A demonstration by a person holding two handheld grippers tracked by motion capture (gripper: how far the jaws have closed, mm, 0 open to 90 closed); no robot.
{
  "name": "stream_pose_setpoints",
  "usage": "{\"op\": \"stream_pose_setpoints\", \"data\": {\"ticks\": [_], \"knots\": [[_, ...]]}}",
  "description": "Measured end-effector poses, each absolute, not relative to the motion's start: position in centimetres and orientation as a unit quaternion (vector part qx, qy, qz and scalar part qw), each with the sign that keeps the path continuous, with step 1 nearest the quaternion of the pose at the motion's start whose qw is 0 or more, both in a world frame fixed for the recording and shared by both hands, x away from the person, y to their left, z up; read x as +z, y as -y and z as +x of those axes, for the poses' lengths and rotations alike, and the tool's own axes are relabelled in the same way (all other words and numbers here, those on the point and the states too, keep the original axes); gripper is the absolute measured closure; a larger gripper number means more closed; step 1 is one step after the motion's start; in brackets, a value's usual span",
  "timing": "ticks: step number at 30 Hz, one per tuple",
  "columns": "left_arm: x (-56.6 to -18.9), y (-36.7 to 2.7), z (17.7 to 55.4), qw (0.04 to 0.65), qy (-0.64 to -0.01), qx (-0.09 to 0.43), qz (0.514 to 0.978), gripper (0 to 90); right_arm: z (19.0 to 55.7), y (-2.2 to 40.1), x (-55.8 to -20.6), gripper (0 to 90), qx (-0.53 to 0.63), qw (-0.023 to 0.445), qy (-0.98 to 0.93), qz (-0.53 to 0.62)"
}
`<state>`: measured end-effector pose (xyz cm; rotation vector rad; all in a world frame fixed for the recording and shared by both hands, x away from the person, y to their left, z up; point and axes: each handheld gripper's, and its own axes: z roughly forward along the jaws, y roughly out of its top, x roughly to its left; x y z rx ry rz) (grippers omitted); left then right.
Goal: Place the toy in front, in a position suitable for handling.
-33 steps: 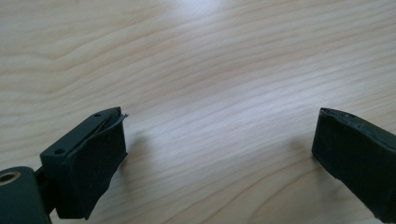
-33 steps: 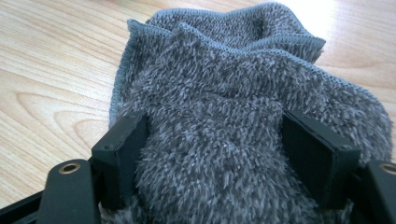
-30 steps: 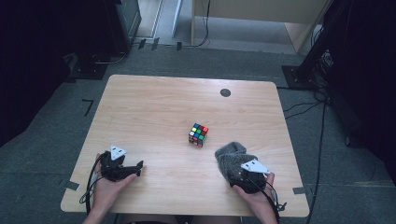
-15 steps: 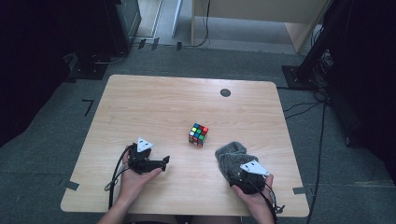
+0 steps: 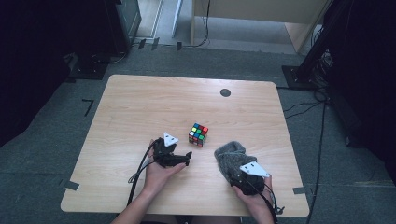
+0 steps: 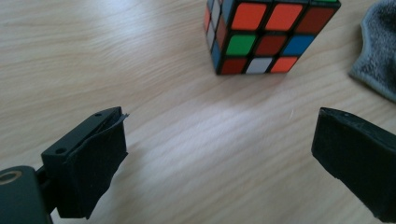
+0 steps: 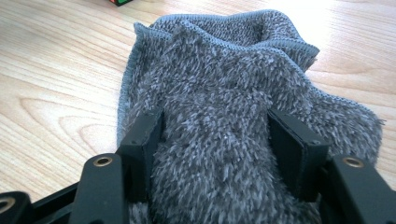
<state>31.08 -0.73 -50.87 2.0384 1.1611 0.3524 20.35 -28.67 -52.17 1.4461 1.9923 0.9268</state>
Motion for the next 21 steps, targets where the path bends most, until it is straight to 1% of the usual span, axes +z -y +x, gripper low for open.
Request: {"op": "stream_pose_setpoints", "data": {"ticks": [4,10,17,20,21], "knots": [[-51.0,2.7,31.8,0.378,-0.446,0.141,0.799,3.6,20.3,28.7,-52.3,40.0,0.345,0.256,-0.732,0.529],[-51.4,4.5,32.9,0.373,-0.456,0.141,0.796,5.3,20.3,28.8,-52.2,40.5,0.347,0.253,-0.732,0.529],[-51.5,6.0,33.9,0.369,-0.460,0.145,0.794,6.7,20.3,28.8,-52.2,40.5,0.347,0.254,-0.732,0.529],[-51.7,6.7,34.3,0.352,-0.463,0.155,0.799,9.1,20.3,28.8,-52.3,40.5,0.347,0.254,-0.732,0.529],[-51.7,6.7,34.3,0.352,-0.463,0.155,0.799,11.4,20.3,28.8,-52.3,40.5,0.347,0.254,-0.732,0.529]]}}
